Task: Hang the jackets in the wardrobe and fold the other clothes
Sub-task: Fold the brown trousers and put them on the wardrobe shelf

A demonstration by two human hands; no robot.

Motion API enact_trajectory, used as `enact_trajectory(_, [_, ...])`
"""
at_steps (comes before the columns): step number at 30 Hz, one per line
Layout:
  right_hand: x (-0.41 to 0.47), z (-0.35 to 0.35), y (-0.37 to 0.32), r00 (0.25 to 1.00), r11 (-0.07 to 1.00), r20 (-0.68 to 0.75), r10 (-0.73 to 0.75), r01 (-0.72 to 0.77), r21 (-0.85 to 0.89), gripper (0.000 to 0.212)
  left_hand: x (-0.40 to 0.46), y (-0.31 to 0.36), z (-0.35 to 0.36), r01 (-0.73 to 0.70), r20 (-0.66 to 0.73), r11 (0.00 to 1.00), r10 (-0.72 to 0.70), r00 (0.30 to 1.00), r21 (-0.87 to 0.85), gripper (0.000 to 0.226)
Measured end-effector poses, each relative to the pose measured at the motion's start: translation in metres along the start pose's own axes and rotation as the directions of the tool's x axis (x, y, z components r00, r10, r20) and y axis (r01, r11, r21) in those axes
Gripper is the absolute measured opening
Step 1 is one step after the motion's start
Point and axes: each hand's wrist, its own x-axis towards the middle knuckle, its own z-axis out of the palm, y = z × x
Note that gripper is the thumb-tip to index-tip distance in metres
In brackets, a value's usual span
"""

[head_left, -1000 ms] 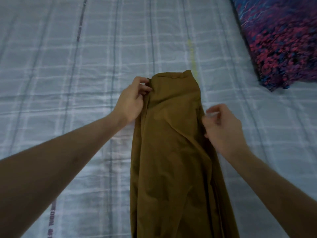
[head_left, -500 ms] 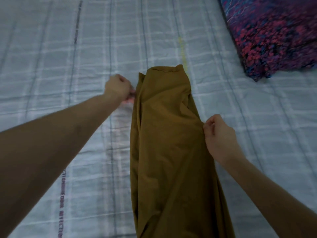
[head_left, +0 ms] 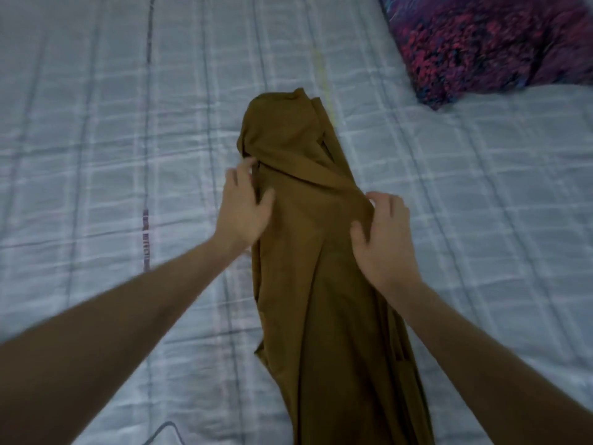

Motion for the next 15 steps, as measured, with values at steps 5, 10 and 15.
enact_trajectory(5, [-0.118,-0.001,0.036,0.983,0.968,0.169,-0.078,0.115,-0.223,0.046,-0.174,-0.016,0.022,-0.434,0.195,0.884,0.401,0.895,0.174,0.05])
enact_trajectory(10, [-0.184,-0.028,0.107,0.95,0.915,0.309,-0.034,0.154,-0.373,0.059,-0.288,-0.065,0.03,-0.424,0.368,0.816,0.283,0.886,0.392,0.052])
enact_trajectory(15, [-0.201,-0.065,0.112,0.994,0.969,0.098,0.052,-0.027,-0.245,0.062,-0.334,-0.041,0.026,-0.205,0.161,0.916,0.157,0.974,0.345,0.05])
